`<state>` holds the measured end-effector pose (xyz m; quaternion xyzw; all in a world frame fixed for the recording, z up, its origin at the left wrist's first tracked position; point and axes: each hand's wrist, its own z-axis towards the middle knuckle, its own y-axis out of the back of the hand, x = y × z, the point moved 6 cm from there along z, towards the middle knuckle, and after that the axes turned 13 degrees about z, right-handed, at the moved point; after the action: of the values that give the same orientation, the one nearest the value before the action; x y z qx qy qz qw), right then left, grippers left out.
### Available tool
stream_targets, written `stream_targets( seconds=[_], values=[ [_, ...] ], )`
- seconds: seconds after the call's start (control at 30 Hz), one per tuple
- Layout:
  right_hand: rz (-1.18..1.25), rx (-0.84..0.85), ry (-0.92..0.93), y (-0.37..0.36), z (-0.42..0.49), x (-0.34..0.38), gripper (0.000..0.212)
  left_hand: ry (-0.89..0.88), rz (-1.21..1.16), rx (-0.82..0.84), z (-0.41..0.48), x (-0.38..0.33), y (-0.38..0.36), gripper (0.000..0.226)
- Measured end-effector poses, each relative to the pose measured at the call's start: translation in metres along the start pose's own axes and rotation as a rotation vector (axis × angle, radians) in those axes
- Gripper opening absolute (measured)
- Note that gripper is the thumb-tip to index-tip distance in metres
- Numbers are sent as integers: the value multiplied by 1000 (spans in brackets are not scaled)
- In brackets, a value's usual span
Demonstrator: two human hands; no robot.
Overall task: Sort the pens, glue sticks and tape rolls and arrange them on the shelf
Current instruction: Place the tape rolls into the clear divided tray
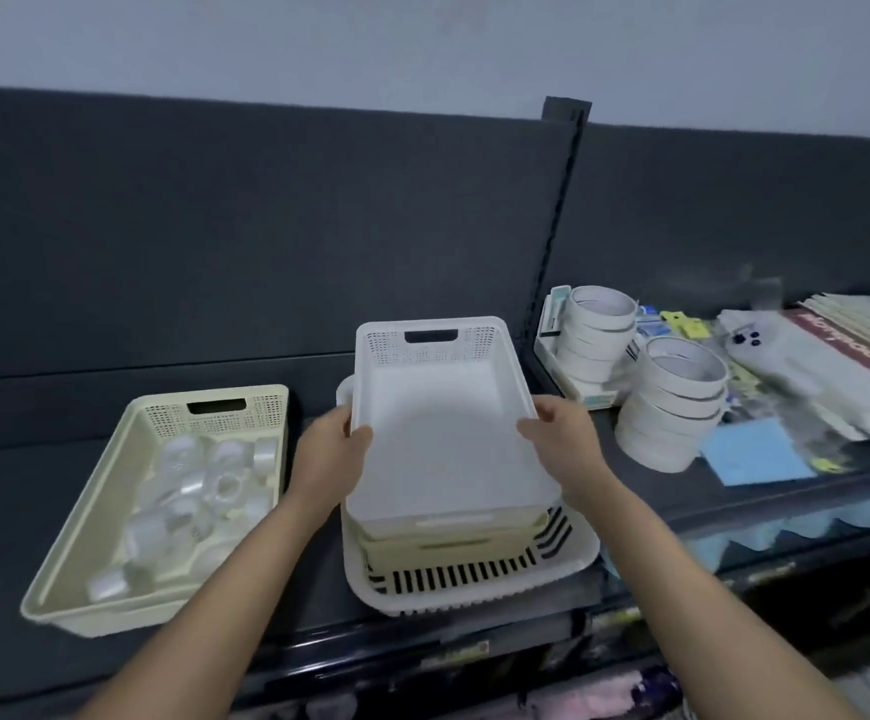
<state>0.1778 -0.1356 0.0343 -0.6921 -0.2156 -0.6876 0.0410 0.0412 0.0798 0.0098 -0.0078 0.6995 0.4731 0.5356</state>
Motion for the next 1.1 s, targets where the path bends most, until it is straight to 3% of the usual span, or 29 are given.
stream_targets(
  seconds=[0.03, 0.17, 0.27, 0.33, 0.4, 0.6, 0.87, 0.93, 1.03, 1.1],
  values=[
    [-39, -6, -5, -2, 3, -5, 9, 12, 38, -7, 1, 3, -2, 27],
    [-166, -12, 10, -8, 12, -16, 18, 21, 150, -23, 4, 7, -6, 32],
    [-272, -34, 73, -9, 15, -9, 11, -2, 165, -26, 4, 6, -6, 22],
    [-326, -43, 158, -13, 15, 1, 25, -14, 145, -58, 2, 7, 0, 8],
    [-338, -51, 261, -26, 10, 17, 37, -19, 161, -120, 0, 8, 11, 25],
    [-221, 158, 436, -106, -21, 50, 41, 3, 149, -221, -16, 19, 51, 39],
    [-103, 423, 334, -221, -63, 40, 37, 87, 112, -346, -32, 86, 129, 41],
    [-156, 428, 259, -241, -61, 31, 36, 109, 115, -343, -30, 108, 145, 43],
    [-155, 368, 156, -259, -52, 17, 10, 147, 135, -320, -23, 143, 170, 42],
    [-88, 300, 67, -267, -46, 6, 23, 176, 111, -314, -17, 165, 184, 36]
  ],
)
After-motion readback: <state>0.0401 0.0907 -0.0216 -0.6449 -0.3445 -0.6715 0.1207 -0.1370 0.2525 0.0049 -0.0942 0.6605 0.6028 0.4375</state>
